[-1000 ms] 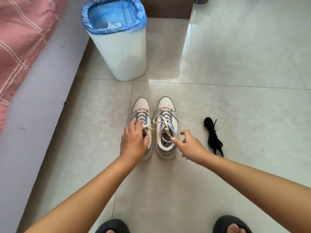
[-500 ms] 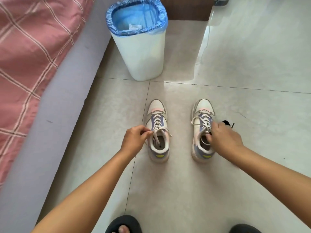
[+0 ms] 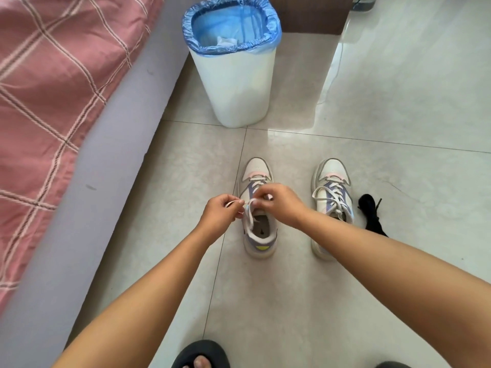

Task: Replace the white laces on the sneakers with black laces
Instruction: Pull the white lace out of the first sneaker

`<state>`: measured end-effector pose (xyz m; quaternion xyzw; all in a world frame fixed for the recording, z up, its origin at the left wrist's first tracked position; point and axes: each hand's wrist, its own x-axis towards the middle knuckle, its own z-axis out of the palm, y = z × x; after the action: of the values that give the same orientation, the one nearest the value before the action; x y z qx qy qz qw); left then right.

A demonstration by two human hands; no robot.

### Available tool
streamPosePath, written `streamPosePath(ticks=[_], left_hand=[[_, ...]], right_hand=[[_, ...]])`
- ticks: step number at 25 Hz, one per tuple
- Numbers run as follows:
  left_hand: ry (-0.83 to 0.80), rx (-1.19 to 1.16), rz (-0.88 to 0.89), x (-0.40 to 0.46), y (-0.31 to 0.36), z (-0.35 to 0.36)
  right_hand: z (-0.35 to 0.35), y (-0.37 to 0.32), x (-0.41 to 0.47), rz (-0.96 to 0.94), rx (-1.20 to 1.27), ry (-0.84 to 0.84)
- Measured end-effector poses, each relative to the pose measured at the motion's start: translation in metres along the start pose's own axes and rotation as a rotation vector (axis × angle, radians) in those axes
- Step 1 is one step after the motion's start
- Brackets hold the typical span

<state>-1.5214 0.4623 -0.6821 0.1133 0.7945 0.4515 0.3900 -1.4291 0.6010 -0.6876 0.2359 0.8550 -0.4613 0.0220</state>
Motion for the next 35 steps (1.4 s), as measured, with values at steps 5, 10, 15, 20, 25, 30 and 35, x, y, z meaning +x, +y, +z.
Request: streamPosePath(ticks=[5,10,15,20,25,30,35], left_hand=[[-0.007,-0.071,-0.048,0.002,0.000,0.003],[-0.110,-0.032,-0.023,0.000,0.003,-0.001],[-0.031,0.012,0.104,0.006,0.013,-0.004],[0.110,0.584,0.331,0.019,0.018,-0.013],[0.555,0.128,0.293,0.038,0.059,-0.051],[0.586,-0.172,0.147,0.046,0.063,-0.082],[-0.021,0.779,0.566,0.011,0.002,-0.003]], right_hand=[[0.008,-0.004,-0.004,0.428,0.902,0.254],[0.000,0.001,-0.008,0.505,1.010,0.246],[-0.013,0.003,-0.017,0.328,0.463,0.023],[-0.005,0.006,-0.015,0.174,0.055,-0.062],[-0.005,0.011,-0.021,0.198,0.093,-0.081],[-0.004,0.010,-0.020,0.231,0.105,-0.080],[-0.002,0.008,-0.019,0.222,0.081,-0.035]])
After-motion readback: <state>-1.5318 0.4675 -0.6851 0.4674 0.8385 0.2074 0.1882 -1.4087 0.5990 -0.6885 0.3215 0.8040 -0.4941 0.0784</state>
